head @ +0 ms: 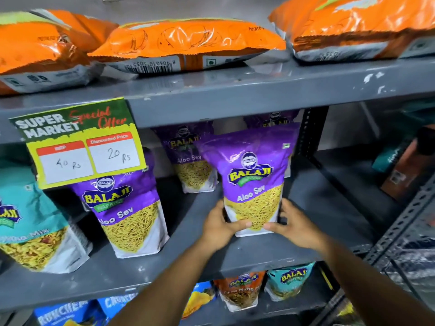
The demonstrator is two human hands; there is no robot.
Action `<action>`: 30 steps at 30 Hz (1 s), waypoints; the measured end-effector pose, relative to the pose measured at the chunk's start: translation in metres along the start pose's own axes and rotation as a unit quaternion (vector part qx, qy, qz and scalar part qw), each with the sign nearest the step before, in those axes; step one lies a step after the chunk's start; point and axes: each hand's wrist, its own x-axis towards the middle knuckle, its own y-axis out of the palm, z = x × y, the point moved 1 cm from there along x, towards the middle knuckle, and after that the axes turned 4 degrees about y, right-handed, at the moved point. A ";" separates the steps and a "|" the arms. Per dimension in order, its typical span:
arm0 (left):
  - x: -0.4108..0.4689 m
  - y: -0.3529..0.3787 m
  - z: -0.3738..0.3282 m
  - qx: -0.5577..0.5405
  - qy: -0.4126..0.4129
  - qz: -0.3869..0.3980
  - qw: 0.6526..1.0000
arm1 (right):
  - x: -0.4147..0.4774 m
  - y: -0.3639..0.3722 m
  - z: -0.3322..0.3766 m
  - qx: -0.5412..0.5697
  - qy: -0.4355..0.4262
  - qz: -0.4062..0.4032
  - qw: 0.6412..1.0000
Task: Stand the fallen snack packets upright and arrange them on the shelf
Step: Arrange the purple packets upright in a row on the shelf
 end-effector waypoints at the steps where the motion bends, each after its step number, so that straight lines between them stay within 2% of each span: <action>1: 0.003 0.013 -0.004 0.008 0.002 0.007 1.000 | -0.002 -0.012 -0.007 0.008 0.005 -0.010 1.000; 6: 0.014 0.073 -0.016 0.074 0.006 0.016 0.997 | -0.015 -0.062 -0.042 0.039 0.017 -0.059 0.997; 10: 0.013 0.099 -0.022 0.111 0.010 0.008 0.994 | -0.022 -0.080 -0.051 0.065 0.016 -0.053 0.996; 15: 0.010 0.108 -0.022 0.107 0.009 -0.002 0.994 | -0.023 -0.083 -0.055 0.071 0.015 -0.041 0.997; 26: 0.014 0.102 -0.017 0.055 -0.004 0.085 0.995 | -0.028 -0.084 -0.059 0.105 0.028 -0.061 0.992; 30: 0.018 0.098 -0.017 0.068 -0.007 0.087 0.994 | -0.026 -0.079 -0.055 0.120 0.036 -0.068 0.990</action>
